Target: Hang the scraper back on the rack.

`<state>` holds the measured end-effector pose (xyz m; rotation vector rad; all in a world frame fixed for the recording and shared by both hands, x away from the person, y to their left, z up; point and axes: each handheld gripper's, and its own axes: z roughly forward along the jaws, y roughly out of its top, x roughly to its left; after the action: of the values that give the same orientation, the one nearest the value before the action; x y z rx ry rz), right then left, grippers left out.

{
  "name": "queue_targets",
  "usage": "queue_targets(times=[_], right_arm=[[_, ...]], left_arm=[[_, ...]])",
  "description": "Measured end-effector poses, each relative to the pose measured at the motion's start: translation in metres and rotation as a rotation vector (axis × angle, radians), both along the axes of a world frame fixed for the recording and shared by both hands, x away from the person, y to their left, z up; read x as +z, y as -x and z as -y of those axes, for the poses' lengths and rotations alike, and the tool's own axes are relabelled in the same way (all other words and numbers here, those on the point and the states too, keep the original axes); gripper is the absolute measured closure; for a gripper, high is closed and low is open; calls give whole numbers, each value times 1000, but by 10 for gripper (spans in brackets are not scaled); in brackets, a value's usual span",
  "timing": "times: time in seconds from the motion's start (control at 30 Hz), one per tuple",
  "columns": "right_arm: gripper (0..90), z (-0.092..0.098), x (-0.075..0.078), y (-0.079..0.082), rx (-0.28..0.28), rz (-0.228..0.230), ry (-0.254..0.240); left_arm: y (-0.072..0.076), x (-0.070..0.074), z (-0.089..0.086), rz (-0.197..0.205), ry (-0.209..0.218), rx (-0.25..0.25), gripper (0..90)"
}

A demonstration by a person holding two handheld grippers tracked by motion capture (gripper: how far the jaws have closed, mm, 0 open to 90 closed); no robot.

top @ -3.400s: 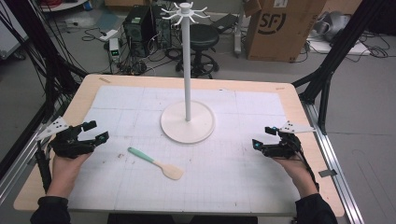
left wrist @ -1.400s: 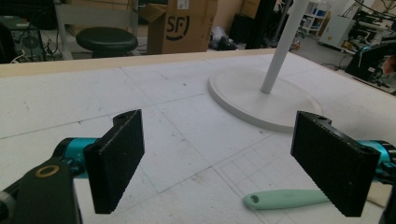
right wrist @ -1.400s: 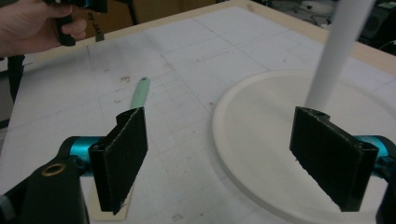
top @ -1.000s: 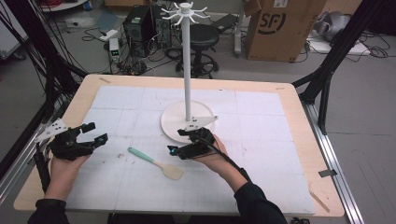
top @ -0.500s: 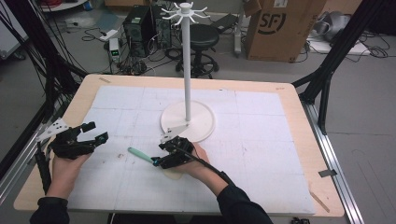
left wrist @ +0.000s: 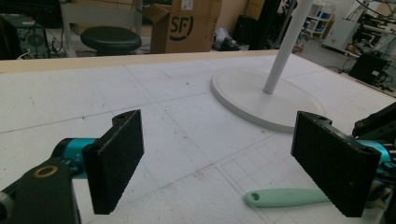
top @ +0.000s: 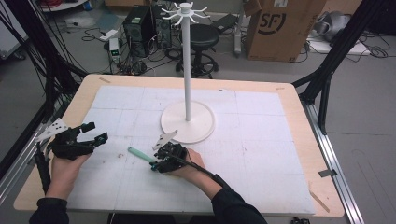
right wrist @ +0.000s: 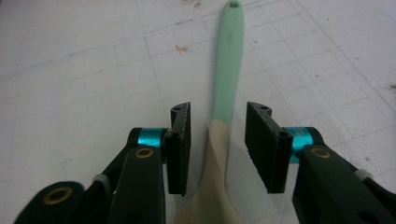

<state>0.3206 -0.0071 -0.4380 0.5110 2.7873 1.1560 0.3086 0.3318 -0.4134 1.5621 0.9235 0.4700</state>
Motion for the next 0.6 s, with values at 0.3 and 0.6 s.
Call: queue_targets(times=[0.3,0.6], right_arm=[[773,-1,-2,3,-13,24,20],[805,-2,-2,5,-44,9,19]], left_arm=[[0,0,1,-5,-5,1,177],[0,-1,2,-9,-12,-2,179]])
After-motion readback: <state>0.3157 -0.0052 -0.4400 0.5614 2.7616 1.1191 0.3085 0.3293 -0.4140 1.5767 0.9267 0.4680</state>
